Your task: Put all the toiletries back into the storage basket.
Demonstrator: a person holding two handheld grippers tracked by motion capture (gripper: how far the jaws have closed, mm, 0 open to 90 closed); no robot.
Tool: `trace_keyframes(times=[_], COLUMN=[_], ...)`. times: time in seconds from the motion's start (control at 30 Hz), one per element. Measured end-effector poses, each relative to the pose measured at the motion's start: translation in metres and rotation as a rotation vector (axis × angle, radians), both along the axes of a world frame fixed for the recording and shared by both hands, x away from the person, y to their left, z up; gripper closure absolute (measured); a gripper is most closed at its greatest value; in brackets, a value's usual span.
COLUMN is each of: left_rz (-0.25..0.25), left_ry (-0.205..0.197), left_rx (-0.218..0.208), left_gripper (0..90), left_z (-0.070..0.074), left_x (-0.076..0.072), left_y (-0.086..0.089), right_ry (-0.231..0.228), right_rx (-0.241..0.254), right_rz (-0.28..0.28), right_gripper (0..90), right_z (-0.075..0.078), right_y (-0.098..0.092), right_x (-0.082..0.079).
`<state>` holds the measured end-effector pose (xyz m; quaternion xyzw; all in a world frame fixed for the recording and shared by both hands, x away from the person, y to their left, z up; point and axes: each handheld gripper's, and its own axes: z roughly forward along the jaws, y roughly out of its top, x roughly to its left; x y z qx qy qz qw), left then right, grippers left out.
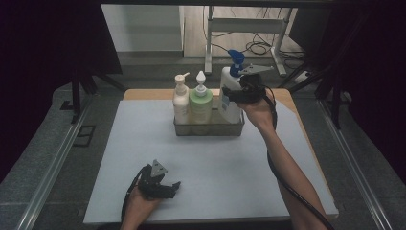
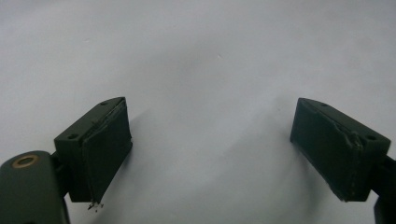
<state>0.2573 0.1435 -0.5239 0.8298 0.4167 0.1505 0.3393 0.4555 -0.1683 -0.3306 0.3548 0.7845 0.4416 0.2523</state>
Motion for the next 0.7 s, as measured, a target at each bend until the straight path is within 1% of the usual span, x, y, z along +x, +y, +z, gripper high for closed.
trace_keyframes(times=[0.27, 0.5, 0.7], left_rz=[-0.001, -0.002, -0.002], left_ry=[0.001, 0.002, 0.003], left_rx=[0.0, 0.003, 0.003], left_gripper=[12.1, 12.1, 12.1], left_z=[0.0, 0.0, 0.0], left_x=[0.0, 0.0, 0.0], left_y=[0.0, 0.0, 0.0], right_ry=[-0.008, -0.001, 0.008], right_rx=[-0.004, -0.001, -0.009], right_rz=[-0.018, -0.024, -0.022], right_gripper=[38.4, 38.3, 38.3], right_z=[-0.006, -0.014, -0.022], right_y=[0.004, 0.007, 0.009], right_x=[0.009, 0.015, 0.017])
